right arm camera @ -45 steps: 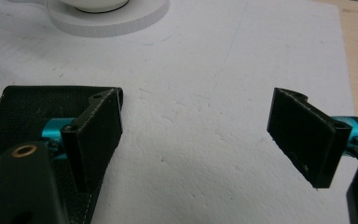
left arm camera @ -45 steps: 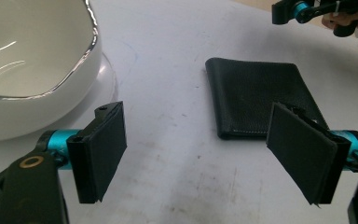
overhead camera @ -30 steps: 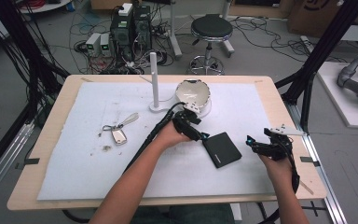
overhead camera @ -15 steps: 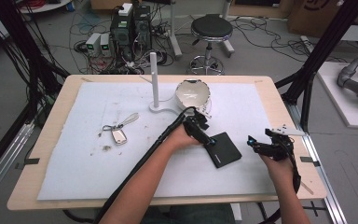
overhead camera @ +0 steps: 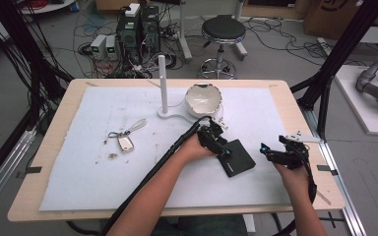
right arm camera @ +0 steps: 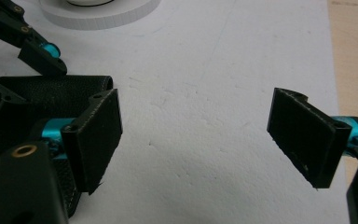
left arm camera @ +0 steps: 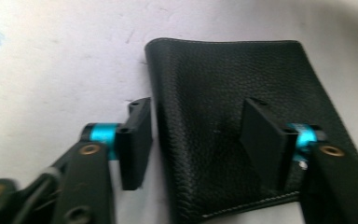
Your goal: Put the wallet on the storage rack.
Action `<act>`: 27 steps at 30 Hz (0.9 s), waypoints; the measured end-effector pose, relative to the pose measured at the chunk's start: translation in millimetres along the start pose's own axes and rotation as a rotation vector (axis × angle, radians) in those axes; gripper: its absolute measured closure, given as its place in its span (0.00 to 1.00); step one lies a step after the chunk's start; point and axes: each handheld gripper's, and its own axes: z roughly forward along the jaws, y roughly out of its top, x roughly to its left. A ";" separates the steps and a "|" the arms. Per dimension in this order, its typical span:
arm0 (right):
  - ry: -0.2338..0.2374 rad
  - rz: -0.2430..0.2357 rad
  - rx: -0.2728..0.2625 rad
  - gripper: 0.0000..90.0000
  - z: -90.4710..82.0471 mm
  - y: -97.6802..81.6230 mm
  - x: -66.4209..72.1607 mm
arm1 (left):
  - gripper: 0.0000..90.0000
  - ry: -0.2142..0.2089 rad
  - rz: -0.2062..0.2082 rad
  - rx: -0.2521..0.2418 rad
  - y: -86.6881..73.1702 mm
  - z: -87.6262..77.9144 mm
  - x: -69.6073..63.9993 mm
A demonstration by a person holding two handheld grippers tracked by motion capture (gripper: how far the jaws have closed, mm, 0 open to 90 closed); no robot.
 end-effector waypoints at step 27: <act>0.017 -0.011 0.003 0.20 3.4 2.2 2.6 | 0.90 0.022 0.050 -0.153 8.4 -50.5 -20.4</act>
